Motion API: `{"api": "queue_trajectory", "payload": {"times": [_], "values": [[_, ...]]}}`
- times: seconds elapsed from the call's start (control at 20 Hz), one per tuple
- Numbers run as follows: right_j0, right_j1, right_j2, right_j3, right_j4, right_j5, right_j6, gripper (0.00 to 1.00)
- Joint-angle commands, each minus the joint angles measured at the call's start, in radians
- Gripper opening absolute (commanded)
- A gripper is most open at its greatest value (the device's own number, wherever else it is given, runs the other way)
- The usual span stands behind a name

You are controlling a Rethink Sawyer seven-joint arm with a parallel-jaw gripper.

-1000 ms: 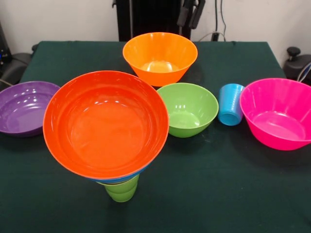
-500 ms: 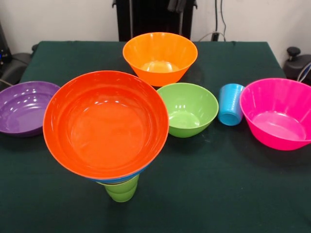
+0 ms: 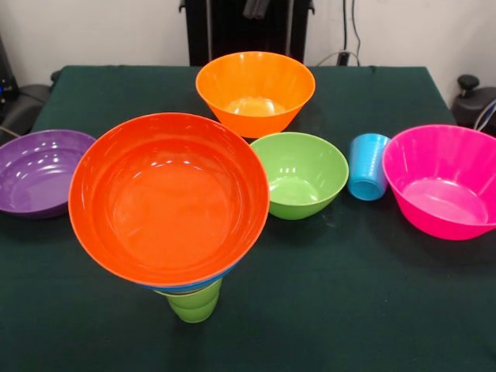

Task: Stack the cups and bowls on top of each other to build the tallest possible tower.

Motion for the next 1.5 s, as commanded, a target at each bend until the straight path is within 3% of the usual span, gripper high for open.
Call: {"api": "queue_trajectory", "payload": {"times": [0.05,0.65,1.05,1.35,1.5], "values": [[-0.001,0.078,0.094,0.097,-0.020,-0.066,0.133,1.00],[-0.061,0.069,0.104,0.182,-0.084,-0.163,0.135,1.00],[-0.093,0.165,0.107,0.207,-0.116,-0.314,0.161,1.00],[-0.144,0.177,0.111,0.220,-0.163,-0.362,0.152,1.00],[-0.146,0.206,0.112,0.215,-0.153,-0.388,0.150,1.00]]}}
